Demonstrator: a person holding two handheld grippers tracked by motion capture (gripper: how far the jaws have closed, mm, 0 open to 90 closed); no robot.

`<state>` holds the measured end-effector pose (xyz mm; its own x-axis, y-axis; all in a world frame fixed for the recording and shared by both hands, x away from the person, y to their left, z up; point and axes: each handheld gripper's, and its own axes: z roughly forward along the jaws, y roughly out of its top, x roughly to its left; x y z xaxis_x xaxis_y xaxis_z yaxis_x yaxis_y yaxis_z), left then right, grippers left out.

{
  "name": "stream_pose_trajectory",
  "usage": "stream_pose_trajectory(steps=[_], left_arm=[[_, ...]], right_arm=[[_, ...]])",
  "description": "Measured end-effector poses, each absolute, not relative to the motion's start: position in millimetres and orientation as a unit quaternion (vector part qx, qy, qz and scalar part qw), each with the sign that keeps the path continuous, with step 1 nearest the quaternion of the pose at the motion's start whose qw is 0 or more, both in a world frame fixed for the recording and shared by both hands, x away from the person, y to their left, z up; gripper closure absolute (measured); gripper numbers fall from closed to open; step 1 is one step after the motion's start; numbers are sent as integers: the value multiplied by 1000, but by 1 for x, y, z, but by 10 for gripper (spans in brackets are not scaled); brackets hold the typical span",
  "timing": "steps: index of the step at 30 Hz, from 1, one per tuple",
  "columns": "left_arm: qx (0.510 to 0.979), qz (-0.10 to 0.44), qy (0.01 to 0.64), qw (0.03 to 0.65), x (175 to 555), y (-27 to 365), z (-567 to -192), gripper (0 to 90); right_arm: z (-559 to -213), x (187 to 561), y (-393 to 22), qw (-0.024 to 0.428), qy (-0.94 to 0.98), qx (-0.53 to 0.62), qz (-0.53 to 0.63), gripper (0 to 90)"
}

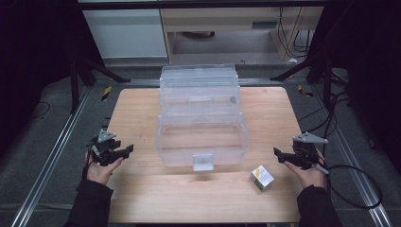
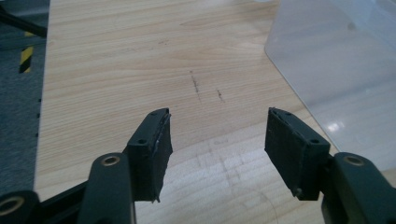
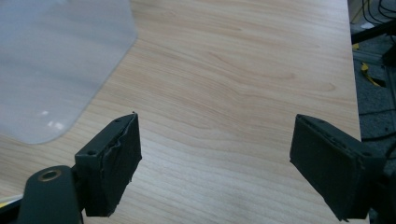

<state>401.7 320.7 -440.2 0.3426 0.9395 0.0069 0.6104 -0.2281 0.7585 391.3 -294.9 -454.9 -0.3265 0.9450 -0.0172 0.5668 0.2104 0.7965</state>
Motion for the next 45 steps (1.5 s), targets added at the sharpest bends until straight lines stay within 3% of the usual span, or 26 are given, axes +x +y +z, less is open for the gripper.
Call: stream_pose_trajectory(steps=[8, 17, 45], left_arm=[[746, 245, 509, 352, 391, 318, -433, 422], [745, 256, 506, 351, 391, 313, -423, 407], [770, 248, 500, 309, 388, 309, -434, 337]], right_arm=[[-437, 382, -276, 244, 755, 486, 366, 183], [-415, 378, -252, 257, 770, 469, 348, 202], [-446, 351, -221, 175, 835, 439, 283, 253]])
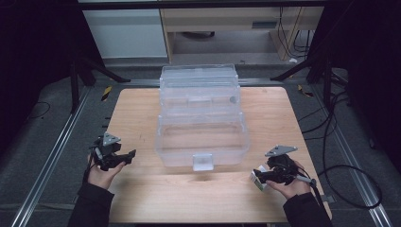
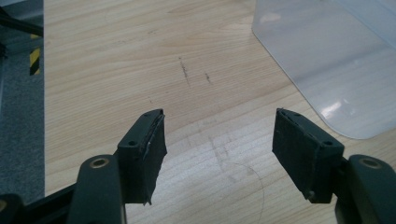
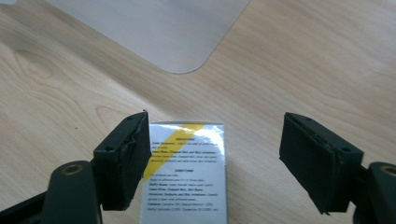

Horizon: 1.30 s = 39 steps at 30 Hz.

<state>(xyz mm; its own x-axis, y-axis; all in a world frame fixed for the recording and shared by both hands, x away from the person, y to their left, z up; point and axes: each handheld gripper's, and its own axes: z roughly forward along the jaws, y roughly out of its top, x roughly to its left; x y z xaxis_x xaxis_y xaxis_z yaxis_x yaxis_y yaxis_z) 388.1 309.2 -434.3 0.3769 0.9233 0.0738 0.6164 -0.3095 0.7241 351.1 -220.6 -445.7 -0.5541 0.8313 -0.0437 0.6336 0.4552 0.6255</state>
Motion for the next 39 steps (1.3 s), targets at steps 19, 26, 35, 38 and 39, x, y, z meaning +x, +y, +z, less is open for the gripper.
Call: stream_pose_trajectory(steps=[19, 26, 35, 38, 39], left_arm=[[774, 233, 509, 297, 392, 313, -440, 318], [781, 229, 505, 287, 392, 313, -442, 316], [783, 229, 505, 280, 392, 312, -443, 314], [784, 228, 504, 282, 393, 312, -441, 316], [784, 229, 504, 281, 393, 312, -442, 316]], right_arm=[[-457, 351, -214, 139, 858, 425, 255, 416], [-457, 355, -212, 130, 863, 416, 254, 445], [-462, 351, -210, 129, 874, 413, 222, 397], [-463, 351, -209, 125, 876, 413, 214, 405], [-464, 352, -209, 125, 877, 414, 211, 410]])
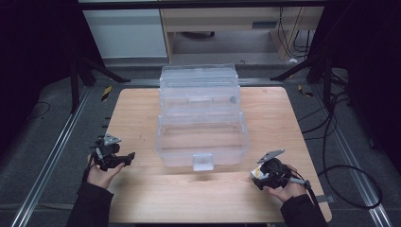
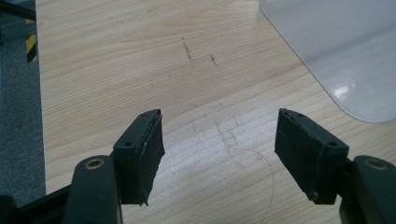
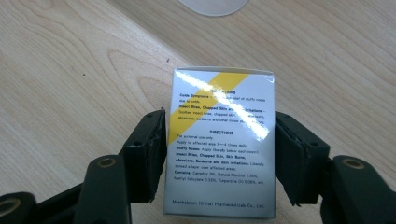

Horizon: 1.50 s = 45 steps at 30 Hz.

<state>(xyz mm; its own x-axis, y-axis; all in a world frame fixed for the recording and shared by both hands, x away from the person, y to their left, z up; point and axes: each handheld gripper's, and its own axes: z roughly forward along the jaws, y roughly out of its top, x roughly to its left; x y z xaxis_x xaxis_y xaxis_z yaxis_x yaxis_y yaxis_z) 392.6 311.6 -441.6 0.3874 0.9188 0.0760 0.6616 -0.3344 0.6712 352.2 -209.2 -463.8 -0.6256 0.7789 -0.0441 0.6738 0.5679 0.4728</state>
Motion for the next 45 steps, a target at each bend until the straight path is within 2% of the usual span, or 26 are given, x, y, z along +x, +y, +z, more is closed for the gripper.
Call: stream_pose_trajectory(steps=[13, 22, 29, 34, 37, 45], left_arm=[[787, 227, 502, 279, 393, 310, -441, 326], [783, 227, 500, 290, 394, 308, -438, 345], [779, 233, 501, 298, 393, 307, -434, 360], [777, 229, 503, 302, 394, 308, -434, 367], [774, 231, 503, 308, 393, 307, -430, 367], [768, 237, 493, 332, 390, 303, -413, 395]], right_arm=[[-465, 355, -207, 107, 877, 428, 189, 449], [-453, 362, -242, 160, 834, 484, 212, 448], [-466, 366, -261, 151, 822, 516, 189, 444], [-468, 368, -263, 146, 815, 529, 185, 415], [-468, 367, -263, 158, 814, 526, 191, 351], [-449, 369, -266, 198, 794, 518, 249, 320]])
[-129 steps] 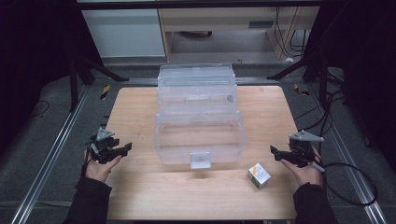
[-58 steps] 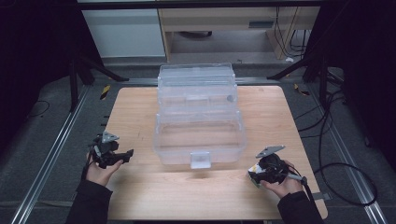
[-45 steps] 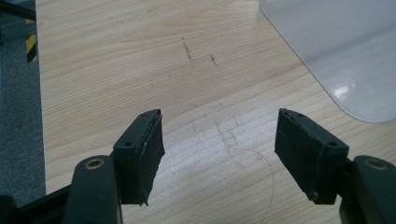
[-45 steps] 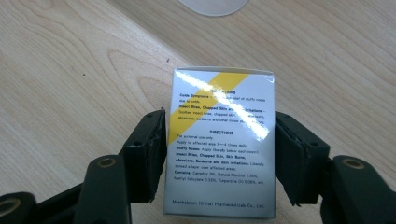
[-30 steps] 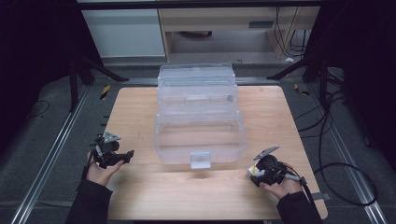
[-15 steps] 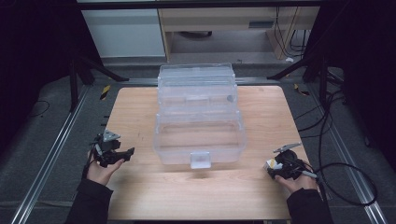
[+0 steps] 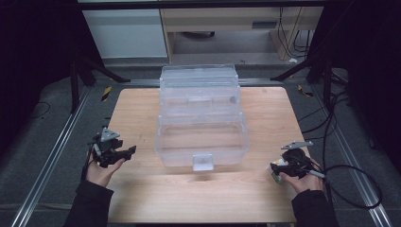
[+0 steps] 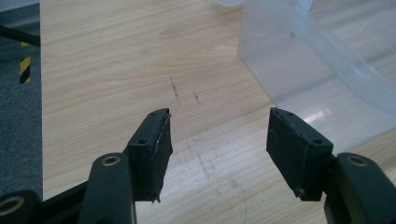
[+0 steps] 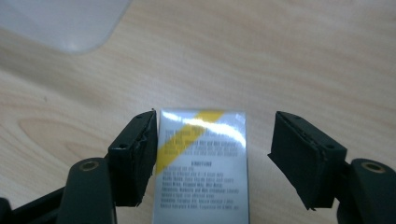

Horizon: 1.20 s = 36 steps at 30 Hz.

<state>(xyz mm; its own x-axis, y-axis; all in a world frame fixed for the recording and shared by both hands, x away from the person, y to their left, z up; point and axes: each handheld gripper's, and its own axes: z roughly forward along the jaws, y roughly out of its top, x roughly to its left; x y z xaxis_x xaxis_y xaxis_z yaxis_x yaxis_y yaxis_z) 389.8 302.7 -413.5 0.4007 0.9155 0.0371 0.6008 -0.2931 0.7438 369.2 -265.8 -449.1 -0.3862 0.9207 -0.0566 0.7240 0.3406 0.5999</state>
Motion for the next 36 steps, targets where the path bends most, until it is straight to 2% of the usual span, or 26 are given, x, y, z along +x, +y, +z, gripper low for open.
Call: stream_pose_trajectory(steps=[15, 23, 31, 36], left_arm=[[775, 226, 462, 367, 393, 271, -400, 420], [788, 219, 441, 369, 396, 247, -400, 431], [797, 196, 434, 371, 403, 240, -410, 482], [803, 200, 429, 363, 406, 235, -412, 536]], right_arm=[[-411, 386, -240, 230, 778, 465, 354, 343], [-400, 410, -218, 217, 771, 445, 401, 342], [-415, 425, -196, 196, 786, 436, 391, 393], [-422, 426, -191, 190, 795, 435, 378, 490]])
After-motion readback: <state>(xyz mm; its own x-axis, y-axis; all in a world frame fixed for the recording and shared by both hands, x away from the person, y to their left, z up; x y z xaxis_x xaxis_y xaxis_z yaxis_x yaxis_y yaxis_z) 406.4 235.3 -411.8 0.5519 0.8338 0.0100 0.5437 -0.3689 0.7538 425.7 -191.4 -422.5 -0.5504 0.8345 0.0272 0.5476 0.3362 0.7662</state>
